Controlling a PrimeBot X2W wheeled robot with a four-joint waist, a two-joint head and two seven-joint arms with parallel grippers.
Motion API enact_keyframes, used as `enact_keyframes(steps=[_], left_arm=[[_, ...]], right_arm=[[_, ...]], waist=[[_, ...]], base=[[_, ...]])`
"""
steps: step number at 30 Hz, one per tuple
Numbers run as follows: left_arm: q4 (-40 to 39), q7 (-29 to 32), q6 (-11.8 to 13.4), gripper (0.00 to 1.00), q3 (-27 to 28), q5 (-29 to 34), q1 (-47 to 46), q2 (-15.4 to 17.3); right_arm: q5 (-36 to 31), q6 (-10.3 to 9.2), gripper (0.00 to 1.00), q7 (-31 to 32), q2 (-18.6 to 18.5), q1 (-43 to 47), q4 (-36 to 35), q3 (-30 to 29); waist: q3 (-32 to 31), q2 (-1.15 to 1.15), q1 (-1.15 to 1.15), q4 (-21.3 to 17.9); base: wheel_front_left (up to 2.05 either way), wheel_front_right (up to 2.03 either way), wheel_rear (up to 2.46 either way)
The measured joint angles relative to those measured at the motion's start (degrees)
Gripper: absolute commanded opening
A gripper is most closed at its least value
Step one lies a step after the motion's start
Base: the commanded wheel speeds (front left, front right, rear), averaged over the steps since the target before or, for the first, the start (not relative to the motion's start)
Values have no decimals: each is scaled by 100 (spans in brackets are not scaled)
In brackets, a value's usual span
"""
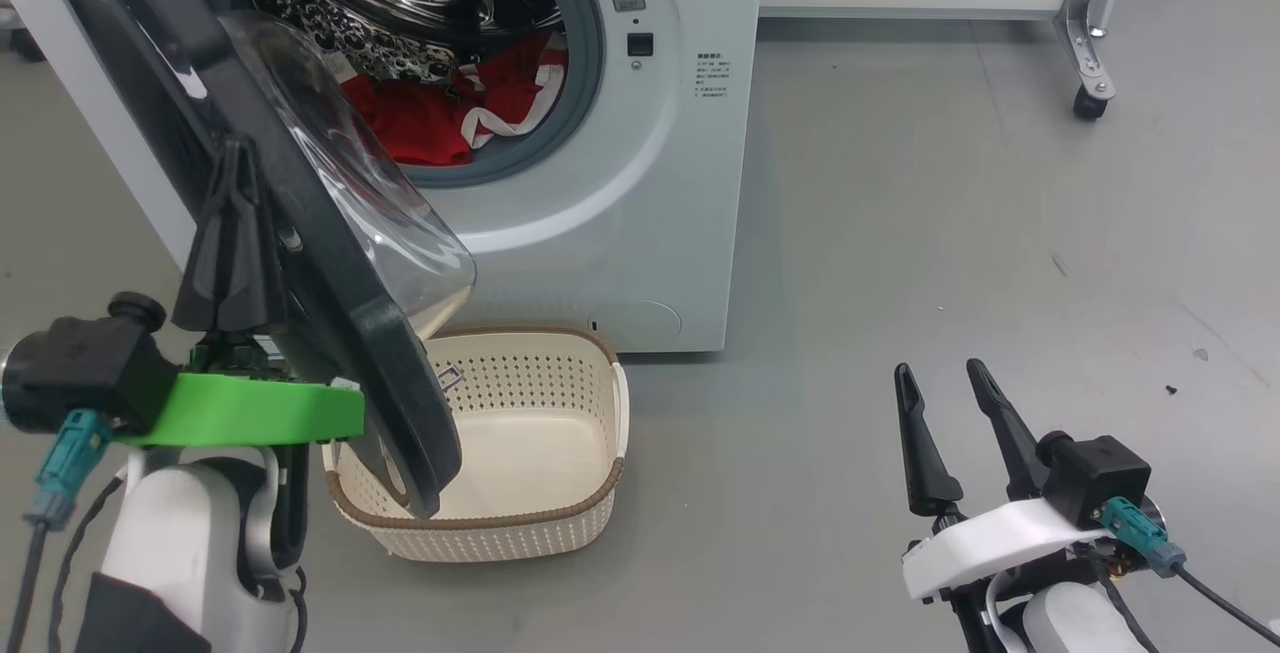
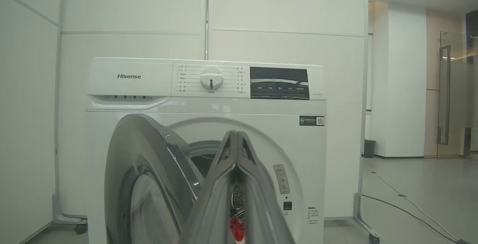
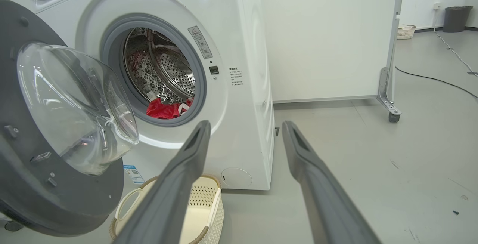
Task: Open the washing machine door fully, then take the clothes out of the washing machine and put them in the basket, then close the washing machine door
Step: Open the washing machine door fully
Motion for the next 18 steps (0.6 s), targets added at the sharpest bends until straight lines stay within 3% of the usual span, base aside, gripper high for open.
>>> enact_keyframes(steps=[18], left_arm=[[282, 911, -178, 0, -834, -182, 287, -98]], right_arm=[[-120, 124, 100, 0, 110, 95, 81, -105]], waist=[[25, 0, 0, -139]], base=[[0, 0, 0]])
